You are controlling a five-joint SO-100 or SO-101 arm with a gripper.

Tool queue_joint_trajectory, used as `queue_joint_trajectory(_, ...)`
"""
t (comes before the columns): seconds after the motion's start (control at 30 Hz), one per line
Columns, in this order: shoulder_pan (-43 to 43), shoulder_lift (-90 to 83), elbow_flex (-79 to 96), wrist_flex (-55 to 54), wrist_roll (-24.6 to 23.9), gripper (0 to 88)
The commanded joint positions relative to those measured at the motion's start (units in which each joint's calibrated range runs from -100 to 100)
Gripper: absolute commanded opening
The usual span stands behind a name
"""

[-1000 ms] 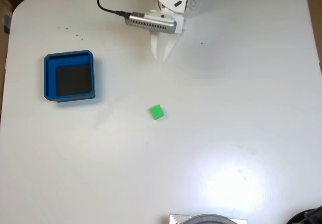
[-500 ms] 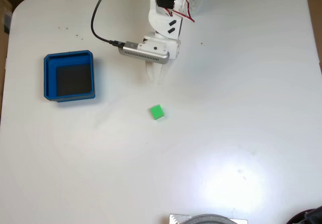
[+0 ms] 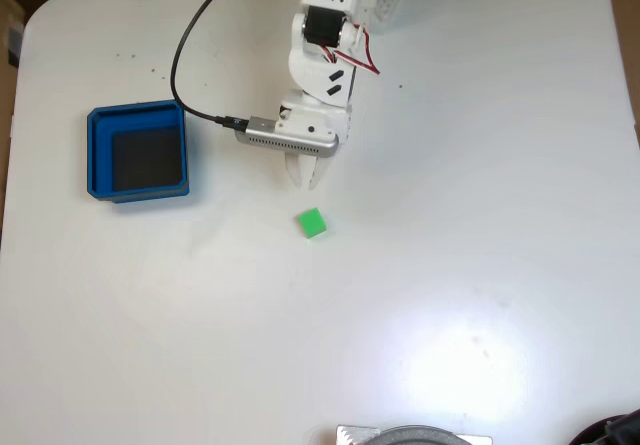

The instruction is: Pick up green cube and drop it in the blue box

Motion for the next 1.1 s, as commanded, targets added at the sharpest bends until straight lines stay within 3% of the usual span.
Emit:
queue_joint_trajectory(0.0,0.41,1.58,-6.71,-1.14,3.22,1.8)
queue_joint_trajectory(0.27,0.34,3.01,-8.32,-1.06,10.40,1.8)
queue_joint_trajectory(0.4,0.26,3.09,-8.41,1.14,10.45,1.8)
queue_joint_trajectory(0.73,0.03,8.11,-23.13,20.79,10.65,1.8)
queue_joint_trajectory(1.07,-0.12,18.39,-34.98,24.46,10.70,1.8)
